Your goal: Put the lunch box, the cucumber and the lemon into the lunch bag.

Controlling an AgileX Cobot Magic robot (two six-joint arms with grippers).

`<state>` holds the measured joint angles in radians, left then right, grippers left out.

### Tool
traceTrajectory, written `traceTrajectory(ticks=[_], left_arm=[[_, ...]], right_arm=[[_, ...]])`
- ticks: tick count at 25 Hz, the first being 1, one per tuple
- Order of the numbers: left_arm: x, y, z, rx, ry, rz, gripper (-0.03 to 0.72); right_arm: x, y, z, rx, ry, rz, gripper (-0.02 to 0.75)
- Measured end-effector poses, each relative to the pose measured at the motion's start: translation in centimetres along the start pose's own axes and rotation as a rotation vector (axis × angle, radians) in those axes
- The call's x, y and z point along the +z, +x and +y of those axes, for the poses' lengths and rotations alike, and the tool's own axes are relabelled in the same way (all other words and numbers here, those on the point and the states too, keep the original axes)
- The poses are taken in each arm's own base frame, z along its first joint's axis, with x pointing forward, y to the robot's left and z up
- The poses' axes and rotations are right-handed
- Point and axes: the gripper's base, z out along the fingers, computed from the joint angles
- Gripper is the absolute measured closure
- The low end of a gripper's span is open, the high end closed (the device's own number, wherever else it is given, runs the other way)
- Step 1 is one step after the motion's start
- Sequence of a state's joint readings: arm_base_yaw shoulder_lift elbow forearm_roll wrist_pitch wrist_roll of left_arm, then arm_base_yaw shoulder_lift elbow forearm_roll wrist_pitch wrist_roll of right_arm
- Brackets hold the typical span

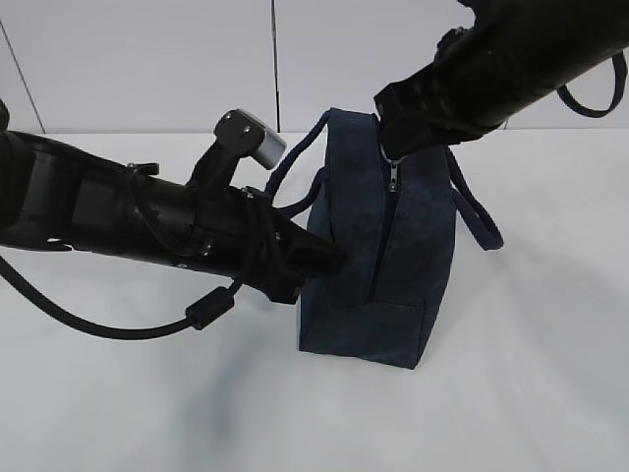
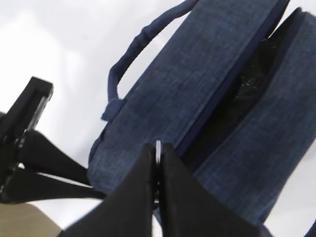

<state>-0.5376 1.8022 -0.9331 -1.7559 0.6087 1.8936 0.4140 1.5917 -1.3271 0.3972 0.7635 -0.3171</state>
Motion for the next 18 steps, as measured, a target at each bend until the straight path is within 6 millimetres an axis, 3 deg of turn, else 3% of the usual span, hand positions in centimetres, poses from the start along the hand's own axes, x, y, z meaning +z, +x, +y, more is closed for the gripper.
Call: traceTrajectory(ticks=[13, 18], left_arm=[[0.0, 0.0, 0.0, 0.000, 0.000, 0.000, 0.697], [0.0, 0.0, 0.0, 0.000, -0.004, 0.001, 0.697]], right_arm=[[-0.6, -1.0, -2.3, 0.052, 0.074, -0.122, 0.731], [0.7, -2.1, -2.9, 0.053, 0.077, -0.126, 0.731]])
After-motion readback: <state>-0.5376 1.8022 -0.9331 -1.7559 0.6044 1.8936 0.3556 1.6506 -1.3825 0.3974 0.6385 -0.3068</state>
